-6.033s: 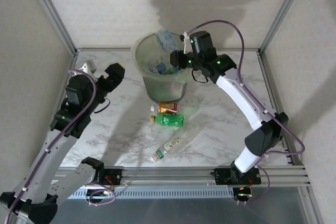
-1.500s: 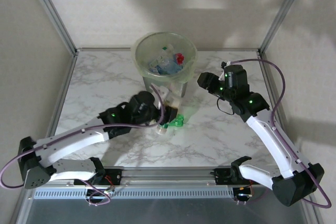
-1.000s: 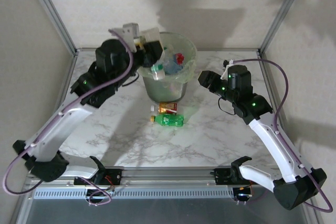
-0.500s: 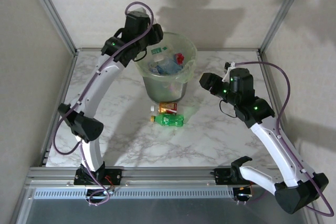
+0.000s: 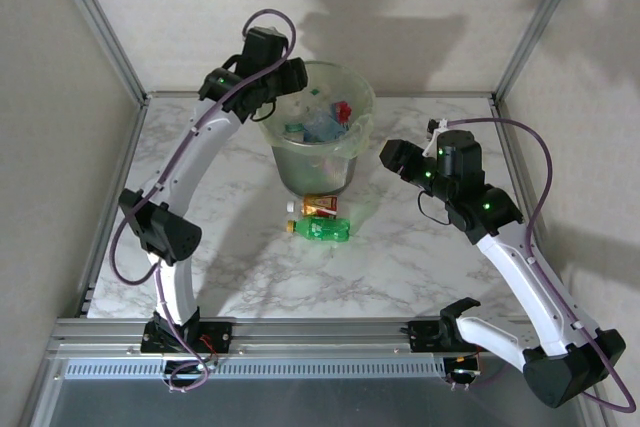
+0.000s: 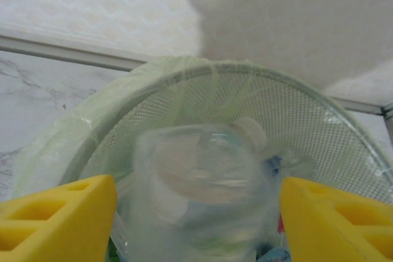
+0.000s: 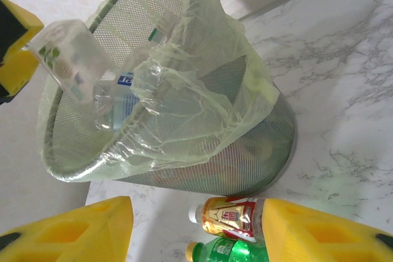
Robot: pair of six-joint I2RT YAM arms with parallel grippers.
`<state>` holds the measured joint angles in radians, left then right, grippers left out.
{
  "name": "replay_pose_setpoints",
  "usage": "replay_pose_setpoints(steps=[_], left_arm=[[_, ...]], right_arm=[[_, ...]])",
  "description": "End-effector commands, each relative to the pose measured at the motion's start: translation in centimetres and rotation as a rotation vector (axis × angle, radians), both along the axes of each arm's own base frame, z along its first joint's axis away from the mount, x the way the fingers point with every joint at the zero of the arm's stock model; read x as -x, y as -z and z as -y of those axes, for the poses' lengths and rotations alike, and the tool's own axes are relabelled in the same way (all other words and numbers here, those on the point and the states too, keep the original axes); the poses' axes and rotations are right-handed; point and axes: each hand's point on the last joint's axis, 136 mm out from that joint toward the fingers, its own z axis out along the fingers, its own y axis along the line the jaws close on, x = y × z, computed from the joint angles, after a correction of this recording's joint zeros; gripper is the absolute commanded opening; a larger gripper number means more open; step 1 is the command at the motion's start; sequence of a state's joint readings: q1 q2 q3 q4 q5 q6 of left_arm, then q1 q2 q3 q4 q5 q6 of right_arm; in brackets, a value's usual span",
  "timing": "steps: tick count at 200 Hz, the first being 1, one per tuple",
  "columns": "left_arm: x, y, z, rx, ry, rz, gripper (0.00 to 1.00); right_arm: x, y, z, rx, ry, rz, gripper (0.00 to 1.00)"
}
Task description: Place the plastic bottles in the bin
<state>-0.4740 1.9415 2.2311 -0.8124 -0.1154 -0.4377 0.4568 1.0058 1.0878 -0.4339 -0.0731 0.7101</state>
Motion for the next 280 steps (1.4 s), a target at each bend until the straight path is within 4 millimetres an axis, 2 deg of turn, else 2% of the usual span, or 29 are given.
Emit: replay_pose_setpoints(steps=[1, 21, 39, 75, 113, 135, 171, 206, 213, 219, 229, 257, 280], left_arm=[[0.2, 0.5, 0.2, -0.021, 0.029, -0.023, 0.75], [0.5, -0.5, 0.2, -0.012, 0.026, 0.002, 0.77], [0.9, -2.3, -0.1, 0.004, 0.013, 0.043, 0.76], [1.9, -5.8, -1.1, 0.052, -0.032, 0.141, 0.66], [3.2, -6.5, 0.0, 0.097, 0.016, 0.138, 0.55], [5.2, -6.4, -0.5, 0.104, 0.026, 0.136, 0.53], [10.7, -8.0, -4.9, 0.183, -0.045, 0.239, 0.56], [15.7, -5.4, -9.8, 0.205, -0.139, 0.223, 0.57], [16.5, -4.5, -10.5, 0.211, -0.154, 0.210, 0.57], [17.1, -3.6, -11.1, 0.215, -0.167, 0.194, 0.57], [17.9, -1.9, -11.7, 0.230, -0.187, 0.164, 0.57], [19.2, 3.6, -11.6, 0.301, -0.181, 0.049, 0.57], [19.7, 7.1, -10.6, 0.370, -0.162, -0.026, 0.58]], right_arm=[[0.4, 0.1, 0.1, 0.009, 0.000, 0.000, 0.59], [0.4, 0.1, 0.1, 0.008, -0.002, -0.002, 0.59], [0.3, 0.0, 0.0, 0.006, -0.003, -0.001, 0.59], [0.2, 0.1, -0.3, 0.002, -0.014, -0.005, 0.57], [0.3, 0.3, -0.6, -0.002, -0.018, -0.009, 0.54], [0.4, 1.0, -1.1, 0.017, -0.033, -0.026, 0.53], [1.0, 3.0, -2.8, 0.058, -0.084, -0.065, 0.56], [2.7, 6.5, -6.3, 0.139, -0.193, -0.118, 0.65], [2.8, 7.3, -6.7, 0.155, -0.204, -0.130, 0.66], [3.7, 8.0, -8.1, 0.171, -0.249, -0.138, 0.67], [4.2, 9.0, -9.0, 0.191, -0.282, -0.148, 0.69], [5.6, 13.2, -11.5, 0.270, -0.382, -0.197, 0.75], [5.8, 16.2, -11.7, 0.331, -0.402, -0.227, 0.78]])
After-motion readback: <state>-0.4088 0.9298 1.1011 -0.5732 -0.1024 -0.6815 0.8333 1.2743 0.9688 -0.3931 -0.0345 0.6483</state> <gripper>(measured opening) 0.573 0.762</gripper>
